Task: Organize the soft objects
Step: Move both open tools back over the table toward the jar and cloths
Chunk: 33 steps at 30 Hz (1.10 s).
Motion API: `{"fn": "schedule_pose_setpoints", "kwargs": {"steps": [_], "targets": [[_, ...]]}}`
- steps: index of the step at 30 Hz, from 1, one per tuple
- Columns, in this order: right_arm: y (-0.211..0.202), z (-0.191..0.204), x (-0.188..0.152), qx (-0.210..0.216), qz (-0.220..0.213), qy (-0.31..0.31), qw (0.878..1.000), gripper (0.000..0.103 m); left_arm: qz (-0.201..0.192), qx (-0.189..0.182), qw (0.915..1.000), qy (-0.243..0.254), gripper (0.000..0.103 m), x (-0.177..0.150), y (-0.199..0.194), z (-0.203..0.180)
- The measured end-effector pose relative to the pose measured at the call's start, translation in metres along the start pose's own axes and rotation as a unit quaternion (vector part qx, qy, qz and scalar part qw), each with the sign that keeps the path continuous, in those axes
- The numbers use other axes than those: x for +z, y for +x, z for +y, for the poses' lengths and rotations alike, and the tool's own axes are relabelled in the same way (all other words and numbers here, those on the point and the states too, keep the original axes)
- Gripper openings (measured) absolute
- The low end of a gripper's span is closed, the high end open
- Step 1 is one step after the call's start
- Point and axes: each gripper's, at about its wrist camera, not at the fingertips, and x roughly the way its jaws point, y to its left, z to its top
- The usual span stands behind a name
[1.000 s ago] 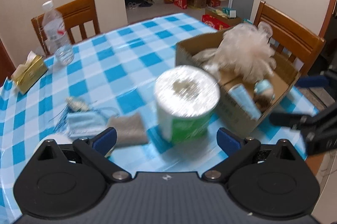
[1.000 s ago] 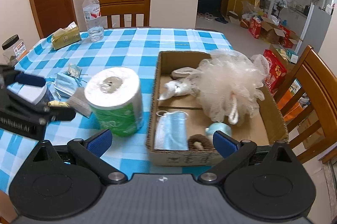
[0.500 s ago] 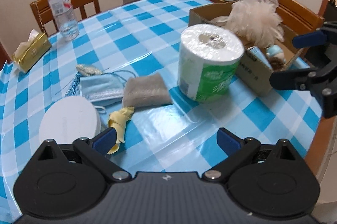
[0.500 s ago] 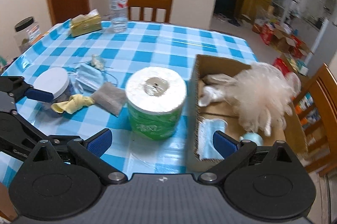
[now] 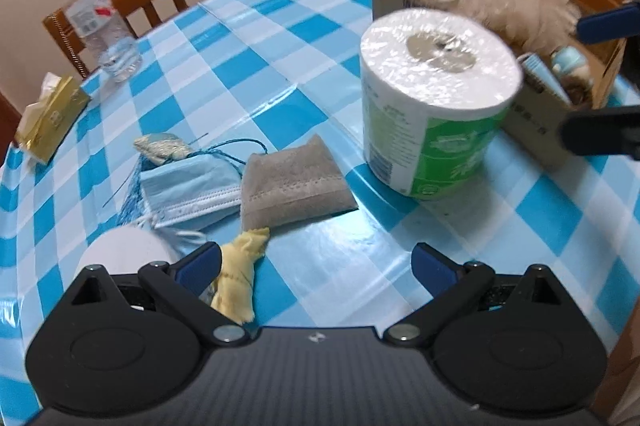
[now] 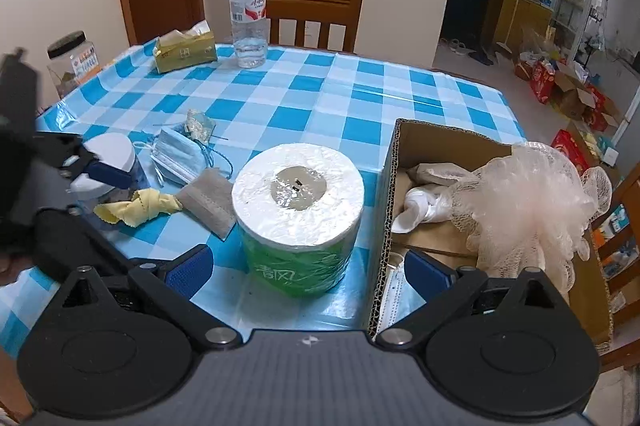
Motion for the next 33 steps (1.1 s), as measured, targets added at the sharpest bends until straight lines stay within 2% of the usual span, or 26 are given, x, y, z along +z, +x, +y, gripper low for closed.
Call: {"fn": "schedule_pose_setpoints", "kwargs": {"steps": [4,7,9,12,20,33], "targets": [[0.000,-0.012,-0.003,0.003,-0.007,0.011,1.000,0.103,0.028,-0.001,0.9995,0.013,0.101,0.012,0.021,0.003],[0.000,-0.021,-0.005,0.008,-0.011,0.023,1.000,0.103,0.056,-0.004,0.9984,-0.004,0.101,0.017,0.041,0.009],[0.000,-0.026,-0.005,0.010,-0.012,0.029,0.999,0.103,0.059,0.007,0.9982,-0.008,0.100,0.018,0.048,0.010],[0.001,-0.031,-0.005,0.015,-0.012,0.034,0.999,0.103,0.066,0.004,0.9977,-0.009,0.100,0.020,0.051,0.010],[0.002,-0.034,0.001,0.026,-0.016,0.018,0.999,0.103,0.086,-0.046,0.9949,-0.024,0.100,0.018,0.043,0.002],[0.003,-0.024,0.011,0.039,-0.022,-0.014,0.999,0.103,0.090,-0.078,0.9898,-0.078,0.101,-0.007,0.018,-0.004]]}}
